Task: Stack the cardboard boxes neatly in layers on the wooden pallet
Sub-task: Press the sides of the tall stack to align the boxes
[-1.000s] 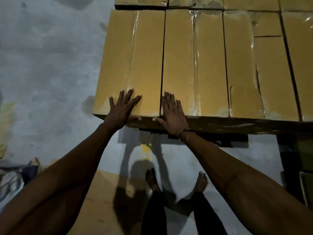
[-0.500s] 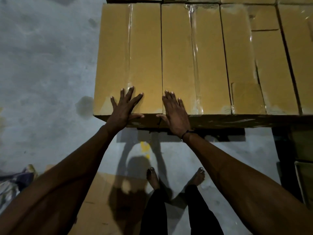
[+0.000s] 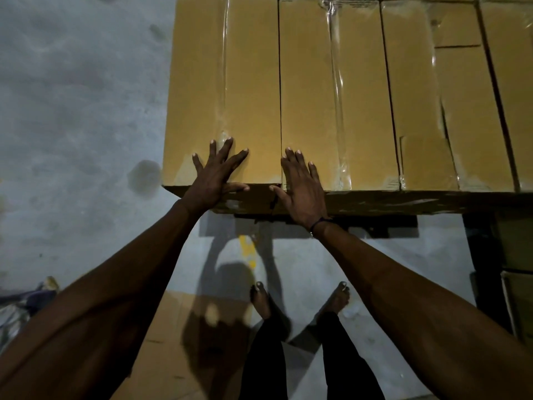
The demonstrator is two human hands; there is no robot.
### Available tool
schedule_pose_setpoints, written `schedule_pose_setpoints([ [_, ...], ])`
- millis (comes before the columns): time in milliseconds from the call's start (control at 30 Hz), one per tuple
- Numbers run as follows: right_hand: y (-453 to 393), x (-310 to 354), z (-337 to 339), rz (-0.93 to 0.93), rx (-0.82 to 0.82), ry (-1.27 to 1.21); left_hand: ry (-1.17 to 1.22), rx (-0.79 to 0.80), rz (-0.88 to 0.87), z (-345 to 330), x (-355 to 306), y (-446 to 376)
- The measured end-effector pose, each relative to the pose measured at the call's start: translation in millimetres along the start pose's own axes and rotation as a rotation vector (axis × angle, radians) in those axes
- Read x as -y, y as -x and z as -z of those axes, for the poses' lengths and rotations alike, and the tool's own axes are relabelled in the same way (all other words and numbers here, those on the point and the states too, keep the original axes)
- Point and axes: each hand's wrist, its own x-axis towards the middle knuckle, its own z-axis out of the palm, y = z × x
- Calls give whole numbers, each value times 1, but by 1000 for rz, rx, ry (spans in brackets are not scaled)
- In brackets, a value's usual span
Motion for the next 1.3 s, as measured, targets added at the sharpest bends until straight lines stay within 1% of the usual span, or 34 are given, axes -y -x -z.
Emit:
schedule_pose_setpoints([
  [100, -1, -1, 0, 2, 8, -16, -27, 15, 1, 0, 0, 0],
  [200, -2, -4, 7, 1, 60, -62, -58, 12, 13, 1, -7, 0],
  [333, -1, -20, 27, 92, 147, -103, -96, 2, -1, 1, -19, 2],
  [400, 1, -33, 35, 121, 182, -90, -115, 14, -39, -3, -35, 0],
  [500, 4, -55, 44, 90, 197, -26, -132, 21, -86, -16, -65, -13],
  [600, 5, -68, 49, 119, 226, 8, -142, 41, -80, -32, -85, -25],
  [667, 4, -70, 49, 131, 247, -9, -144, 26, -63, -41, -89, -28],
  [1000, -4, -72, 43, 142, 231, -20, -135, -16, -11, -51, -87, -32],
  [1300, -3, -70, 53, 147, 251, -19, -184, 6, 1, -50, -97, -29],
])
